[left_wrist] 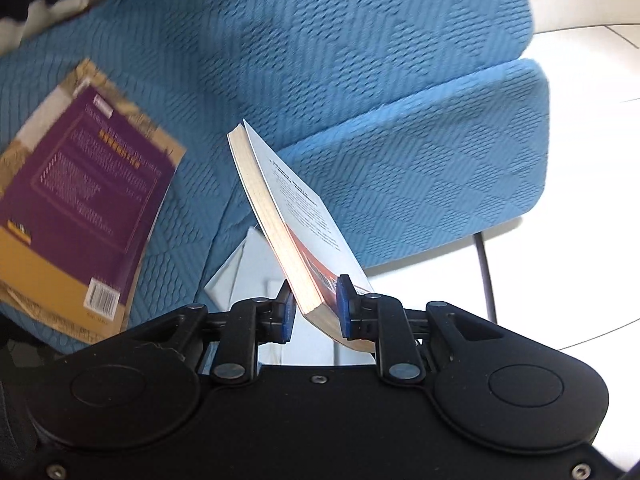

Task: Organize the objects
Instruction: 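Carry the white paperback over and lay it on the purple book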

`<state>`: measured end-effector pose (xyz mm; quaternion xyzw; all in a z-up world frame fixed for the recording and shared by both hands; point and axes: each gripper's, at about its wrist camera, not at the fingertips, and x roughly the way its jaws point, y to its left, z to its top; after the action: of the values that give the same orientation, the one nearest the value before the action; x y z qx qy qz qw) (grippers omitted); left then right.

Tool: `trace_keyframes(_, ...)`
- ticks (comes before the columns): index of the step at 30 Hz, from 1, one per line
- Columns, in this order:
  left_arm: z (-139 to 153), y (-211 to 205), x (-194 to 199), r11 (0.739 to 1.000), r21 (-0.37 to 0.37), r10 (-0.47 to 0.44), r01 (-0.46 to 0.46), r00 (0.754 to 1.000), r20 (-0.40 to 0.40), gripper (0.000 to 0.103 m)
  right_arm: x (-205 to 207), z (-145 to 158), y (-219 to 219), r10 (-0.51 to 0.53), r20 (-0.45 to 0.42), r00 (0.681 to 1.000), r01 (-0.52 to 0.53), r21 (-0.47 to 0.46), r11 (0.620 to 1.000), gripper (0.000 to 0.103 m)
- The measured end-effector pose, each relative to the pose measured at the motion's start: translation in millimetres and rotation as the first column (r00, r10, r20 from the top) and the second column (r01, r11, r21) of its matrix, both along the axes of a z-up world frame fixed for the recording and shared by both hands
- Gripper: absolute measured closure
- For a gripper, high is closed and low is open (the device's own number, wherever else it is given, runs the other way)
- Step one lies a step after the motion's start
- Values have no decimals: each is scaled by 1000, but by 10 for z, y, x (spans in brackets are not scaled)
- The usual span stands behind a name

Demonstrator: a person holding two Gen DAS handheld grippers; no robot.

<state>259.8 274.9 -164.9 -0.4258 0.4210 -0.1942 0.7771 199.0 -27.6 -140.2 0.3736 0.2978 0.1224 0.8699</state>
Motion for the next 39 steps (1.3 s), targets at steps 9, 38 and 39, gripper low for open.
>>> trace_keyframes(9, 335, 396, -102, 1000, 0, 24, -24, 998, 52, 83, -72, 274, 410, 9, 40, 999, -9, 12, 1000, 76)
trace_keyframes(38, -690, 1347, 40, 987, 115, 124, -112, 988, -97, 82, 56, -643, 1498, 74, -82, 994, -88, -185, 979, 75)
trace_keyframes(39, -719, 1347, 28, 986, 119, 125, -113, 987, -99, 82, 50, -666, 1507, 77, -86, 993, -92, -191, 977, 75)
